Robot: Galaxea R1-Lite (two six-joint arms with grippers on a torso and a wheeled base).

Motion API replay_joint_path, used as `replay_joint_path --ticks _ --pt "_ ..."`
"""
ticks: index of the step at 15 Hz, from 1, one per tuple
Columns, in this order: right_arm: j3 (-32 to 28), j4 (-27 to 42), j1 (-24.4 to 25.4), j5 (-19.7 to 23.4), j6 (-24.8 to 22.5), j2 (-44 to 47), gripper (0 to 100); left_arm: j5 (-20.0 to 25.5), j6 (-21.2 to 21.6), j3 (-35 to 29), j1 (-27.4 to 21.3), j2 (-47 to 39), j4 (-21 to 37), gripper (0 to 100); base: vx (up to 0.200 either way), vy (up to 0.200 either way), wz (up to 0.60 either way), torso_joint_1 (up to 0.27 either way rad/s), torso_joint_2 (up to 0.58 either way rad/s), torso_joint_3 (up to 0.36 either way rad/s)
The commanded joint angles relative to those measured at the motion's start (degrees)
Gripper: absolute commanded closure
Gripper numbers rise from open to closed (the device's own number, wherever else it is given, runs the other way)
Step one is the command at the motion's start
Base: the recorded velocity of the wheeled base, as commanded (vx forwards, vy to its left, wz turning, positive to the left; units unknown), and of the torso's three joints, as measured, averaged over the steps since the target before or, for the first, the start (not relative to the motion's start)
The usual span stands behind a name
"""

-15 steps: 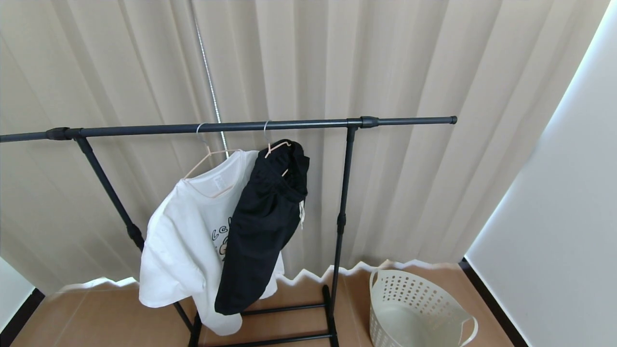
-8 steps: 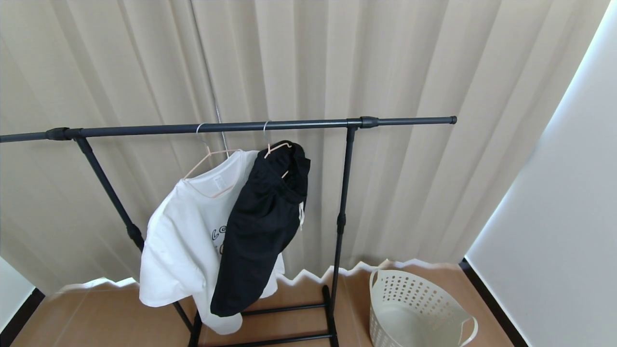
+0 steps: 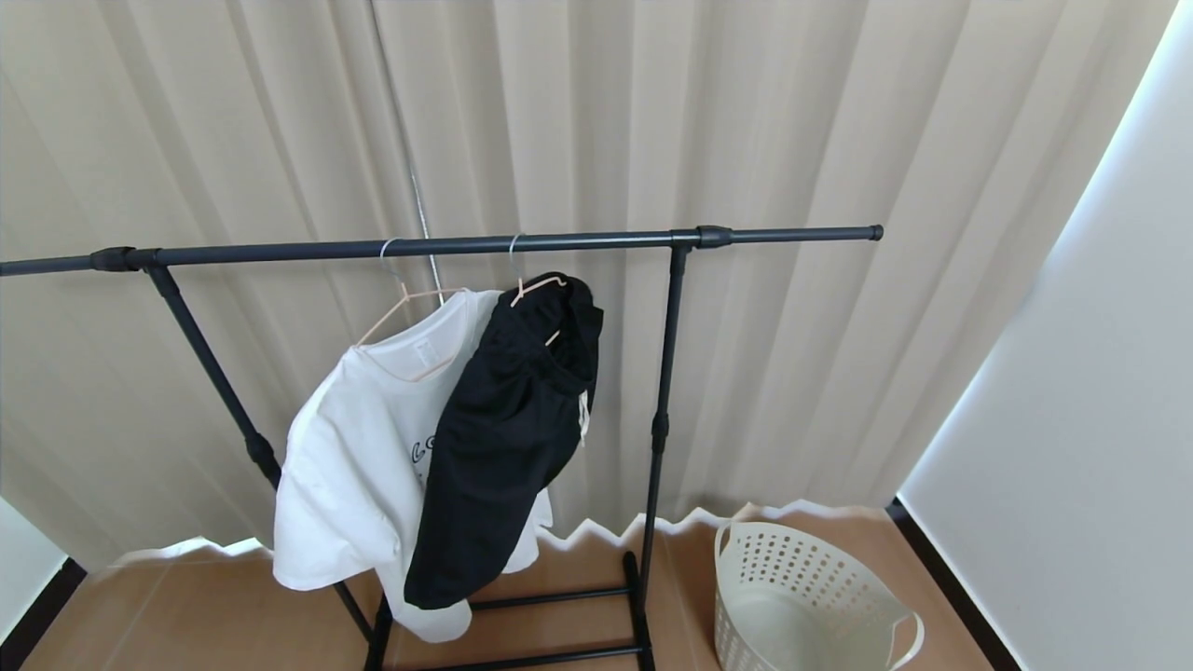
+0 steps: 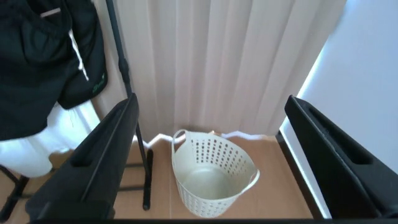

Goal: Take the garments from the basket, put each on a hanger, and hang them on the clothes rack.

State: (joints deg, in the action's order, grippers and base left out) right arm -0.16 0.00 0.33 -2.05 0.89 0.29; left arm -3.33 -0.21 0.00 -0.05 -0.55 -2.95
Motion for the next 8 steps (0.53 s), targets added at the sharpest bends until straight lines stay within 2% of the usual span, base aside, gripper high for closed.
replay_joint_path --ticks 1,8 --pt "0.07 -0.09 0.02 0.03 -0.01 -0.29 0 -0.01 -0.14 0.0 0.05 0.46 -0.04 0 0.0 0.0 0.0 0.0 0.0 0.0" --pt "0.07 -0.09 0.02 0.2 -0.27 -0.29 0 -0.01 -0.14 0.0 0.05 0.46 -0.04 0 0.0 0.0 0.0 0.0 0.0 0.0"
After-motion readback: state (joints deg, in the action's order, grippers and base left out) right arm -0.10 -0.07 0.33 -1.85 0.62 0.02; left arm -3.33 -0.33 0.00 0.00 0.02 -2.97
